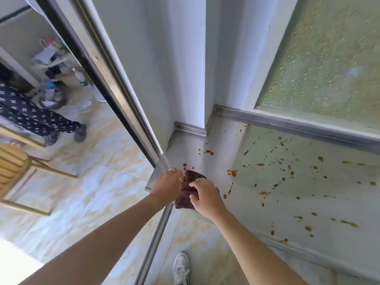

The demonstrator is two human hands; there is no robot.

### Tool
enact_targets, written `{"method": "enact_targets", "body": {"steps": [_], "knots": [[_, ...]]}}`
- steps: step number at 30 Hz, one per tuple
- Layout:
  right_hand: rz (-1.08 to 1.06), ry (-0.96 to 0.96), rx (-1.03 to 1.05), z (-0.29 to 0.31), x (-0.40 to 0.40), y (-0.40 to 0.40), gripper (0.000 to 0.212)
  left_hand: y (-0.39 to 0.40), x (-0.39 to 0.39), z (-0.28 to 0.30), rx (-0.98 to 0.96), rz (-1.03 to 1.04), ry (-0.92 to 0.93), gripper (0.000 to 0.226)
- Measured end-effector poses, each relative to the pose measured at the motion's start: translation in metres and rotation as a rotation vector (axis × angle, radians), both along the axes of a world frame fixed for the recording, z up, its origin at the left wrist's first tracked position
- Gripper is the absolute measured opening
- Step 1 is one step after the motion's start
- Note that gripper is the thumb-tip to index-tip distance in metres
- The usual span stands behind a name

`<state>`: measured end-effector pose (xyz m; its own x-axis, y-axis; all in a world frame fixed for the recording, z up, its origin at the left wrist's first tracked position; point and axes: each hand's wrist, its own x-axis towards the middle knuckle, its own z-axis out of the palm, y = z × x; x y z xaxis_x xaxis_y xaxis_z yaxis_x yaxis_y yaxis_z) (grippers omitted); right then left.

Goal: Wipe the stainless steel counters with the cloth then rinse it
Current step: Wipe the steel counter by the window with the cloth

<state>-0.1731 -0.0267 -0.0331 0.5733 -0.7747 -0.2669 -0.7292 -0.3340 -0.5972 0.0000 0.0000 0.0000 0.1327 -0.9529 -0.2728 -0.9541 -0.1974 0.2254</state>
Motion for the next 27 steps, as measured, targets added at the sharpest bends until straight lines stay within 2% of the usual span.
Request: {"method": "enact_targets", "body": {"steps": [3, 5, 9, 13, 20, 24, 27], "knots": [[0.059, 0.040, -0.139, -0.037, 0.026, 0.003, 0.068, -0.008, 0.016, -0.029, -0.016, -0.023, -0.071, 0.026], [0.076, 0.042, -0.200, -0.058, 0.035, 0.010, 0.075, -0.011, 0.023, -0.044, -0.028, 0.006, -0.075, 0.026], [0.015, 0.055, -0.396, -0.084, 0.047, 0.009, 0.064, -0.024, 0.034, -0.076, -0.144, 0.035, -0.071, 0.027], [-0.027, 0.082, -0.446, -0.094, 0.068, -0.022, 0.060, -0.046, 0.044, -0.096, -0.230, 0.048, 0.030, 0.029], [-0.067, 0.083, -0.506, -0.103, 0.082, -0.094, 0.049, -0.077, 0.053, -0.111, -0.377, 0.102, 0.062, 0.038], [-0.083, 0.100, -0.513, -0.105, 0.071, -0.116, 0.049, -0.074, 0.054, -0.123, -0.358, 0.003, 0.021, 0.052], [-0.213, 0.172, -0.486, -0.100, 0.043, -0.112, 0.050, -0.071, 0.052, -0.127, -0.278, -0.014, -0.015, 0.063]]}}
